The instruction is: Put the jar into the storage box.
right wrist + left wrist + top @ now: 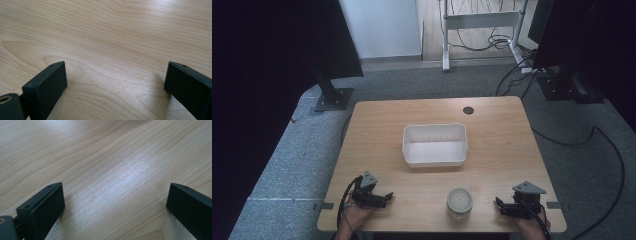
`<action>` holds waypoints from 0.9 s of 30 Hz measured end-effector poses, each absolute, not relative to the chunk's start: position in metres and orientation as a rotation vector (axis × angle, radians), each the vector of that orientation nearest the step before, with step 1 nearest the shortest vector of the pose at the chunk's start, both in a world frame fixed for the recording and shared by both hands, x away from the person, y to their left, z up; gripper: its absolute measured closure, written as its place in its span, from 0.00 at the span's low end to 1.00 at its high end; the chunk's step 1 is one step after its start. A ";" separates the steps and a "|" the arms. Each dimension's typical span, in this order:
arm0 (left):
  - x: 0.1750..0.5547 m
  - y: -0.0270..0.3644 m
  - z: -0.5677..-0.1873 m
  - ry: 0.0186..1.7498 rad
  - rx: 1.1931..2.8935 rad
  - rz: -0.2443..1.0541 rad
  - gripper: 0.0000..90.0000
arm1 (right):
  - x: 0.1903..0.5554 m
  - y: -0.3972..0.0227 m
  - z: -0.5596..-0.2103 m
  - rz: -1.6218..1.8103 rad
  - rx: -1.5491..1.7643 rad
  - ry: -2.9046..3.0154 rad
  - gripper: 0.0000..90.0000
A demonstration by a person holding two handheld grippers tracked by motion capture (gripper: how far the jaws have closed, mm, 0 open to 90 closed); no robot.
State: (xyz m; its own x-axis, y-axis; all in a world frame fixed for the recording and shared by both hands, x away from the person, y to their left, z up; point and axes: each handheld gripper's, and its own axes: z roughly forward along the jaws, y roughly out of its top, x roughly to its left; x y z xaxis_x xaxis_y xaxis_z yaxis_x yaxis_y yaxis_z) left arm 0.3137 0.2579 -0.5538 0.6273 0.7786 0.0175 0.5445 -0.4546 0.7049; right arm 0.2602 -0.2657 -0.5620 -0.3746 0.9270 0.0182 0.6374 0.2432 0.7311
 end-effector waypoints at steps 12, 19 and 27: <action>0.314 0.258 -0.554 1.045 2.167 0.452 0.02 | 0.261 -0.265 -0.562 0.926 1.416 2.124 0.01; 0.314 0.258 -0.554 1.045 2.167 0.452 0.02 | 0.261 -0.265 -0.562 0.924 1.412 2.135 0.00; 0.314 0.258 -0.554 1.046 2.166 0.452 0.02 | 0.260 -0.264 -0.562 0.928 1.407 2.137 0.02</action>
State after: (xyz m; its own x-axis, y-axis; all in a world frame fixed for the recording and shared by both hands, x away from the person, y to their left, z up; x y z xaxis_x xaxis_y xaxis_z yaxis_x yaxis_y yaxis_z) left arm 0.3137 0.2577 -0.5538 0.6164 0.7872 0.0157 0.5508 -0.4454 0.7058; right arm 0.2598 -0.2644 -0.5621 -0.4018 0.9155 0.0172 0.6375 0.2662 0.7230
